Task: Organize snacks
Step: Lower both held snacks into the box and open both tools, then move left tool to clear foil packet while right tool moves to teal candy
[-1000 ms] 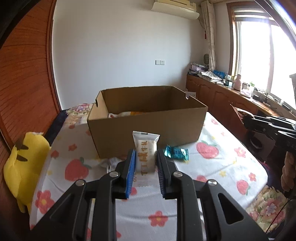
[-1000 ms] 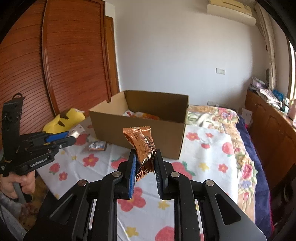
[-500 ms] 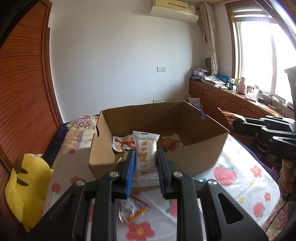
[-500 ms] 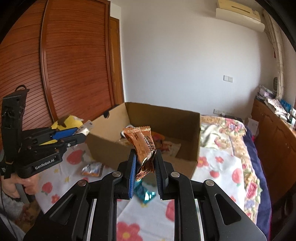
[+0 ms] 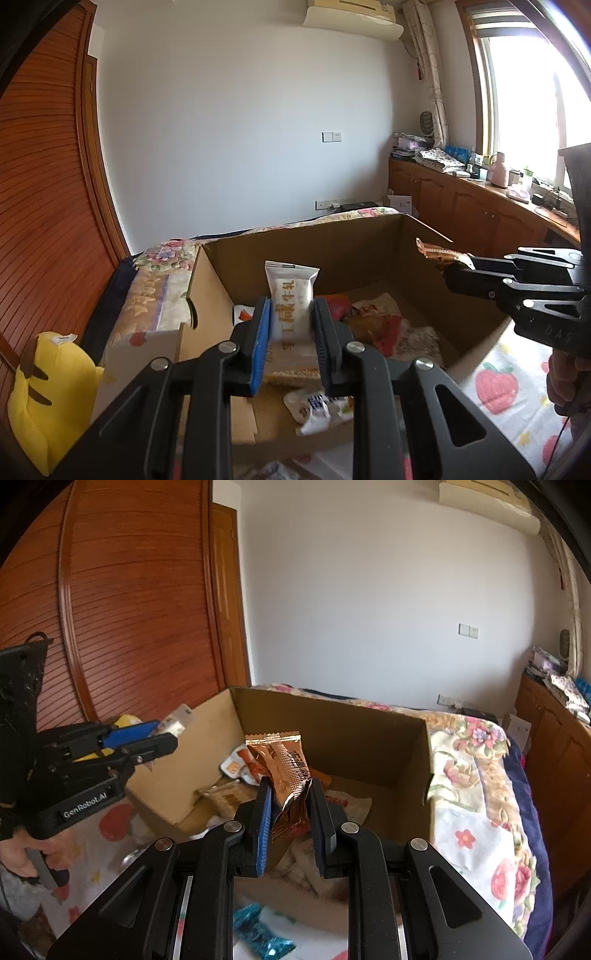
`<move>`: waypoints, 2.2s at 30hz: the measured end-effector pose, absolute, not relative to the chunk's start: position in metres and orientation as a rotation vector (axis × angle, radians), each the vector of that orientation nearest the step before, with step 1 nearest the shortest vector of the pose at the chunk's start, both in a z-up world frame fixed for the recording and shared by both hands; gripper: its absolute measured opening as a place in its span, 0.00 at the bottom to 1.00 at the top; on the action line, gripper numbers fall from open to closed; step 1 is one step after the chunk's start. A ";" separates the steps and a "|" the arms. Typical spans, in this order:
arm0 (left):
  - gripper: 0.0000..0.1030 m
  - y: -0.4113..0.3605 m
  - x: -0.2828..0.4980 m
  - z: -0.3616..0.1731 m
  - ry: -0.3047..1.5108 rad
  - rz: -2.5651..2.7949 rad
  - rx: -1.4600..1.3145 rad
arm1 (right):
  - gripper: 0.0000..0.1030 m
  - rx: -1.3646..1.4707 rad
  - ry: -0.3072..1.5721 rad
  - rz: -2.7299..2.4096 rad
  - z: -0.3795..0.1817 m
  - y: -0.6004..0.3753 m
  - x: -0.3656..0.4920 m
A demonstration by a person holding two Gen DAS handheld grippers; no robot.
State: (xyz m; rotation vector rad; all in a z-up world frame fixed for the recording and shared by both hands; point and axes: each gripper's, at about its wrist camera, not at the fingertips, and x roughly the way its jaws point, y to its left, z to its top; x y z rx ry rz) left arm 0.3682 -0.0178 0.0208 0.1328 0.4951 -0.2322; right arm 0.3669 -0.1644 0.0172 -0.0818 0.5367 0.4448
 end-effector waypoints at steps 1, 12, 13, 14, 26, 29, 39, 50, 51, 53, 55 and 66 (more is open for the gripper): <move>0.20 -0.017 0.373 0.019 0.498 -0.230 0.134 | 0.16 -0.078 0.540 0.445 0.015 -0.167 0.371; 0.20 -0.014 0.395 -0.001 0.534 -0.238 0.099 | 0.16 -0.088 0.556 0.444 0.004 -0.157 0.388; 0.20 -0.014 0.395 -0.002 0.537 -0.239 0.097 | 0.16 -0.088 0.559 0.443 0.003 -0.158 0.390; 0.20 -0.015 0.396 -0.003 0.540 -0.240 0.098 | 0.16 -0.088 0.562 0.444 0.002 -0.158 0.390; 0.26 -0.011 0.402 -0.011 0.554 -0.236 0.083 | 0.18 -0.089 0.576 0.442 -0.003 -0.161 0.395; 0.28 -0.009 0.402 -0.011 0.553 -0.235 0.079 | 0.20 -0.089 0.580 0.440 -0.004 -0.161 0.395; 0.34 -0.005 0.394 -0.008 0.535 -0.224 0.078 | 0.33 -0.101 0.581 0.425 -0.006 -0.160 0.396; 0.42 0.003 0.359 0.016 0.492 -0.211 0.090 | 0.36 -0.108 0.534 0.417 0.017 -0.163 0.372; 0.43 0.005 0.354 0.018 0.487 -0.211 0.091 | 0.37 -0.110 0.528 0.416 0.020 -0.163 0.368; 0.44 0.007 0.346 0.022 0.483 -0.206 0.093 | 0.38 -0.117 0.518 0.418 0.028 -0.162 0.358; 0.45 0.010 0.337 0.025 0.481 -0.203 0.092 | 0.38 -0.128 0.510 0.418 0.034 -0.162 0.348; 0.48 0.024 0.292 0.010 0.516 -0.182 0.098 | 0.52 -0.124 0.540 0.428 0.035 -0.167 0.300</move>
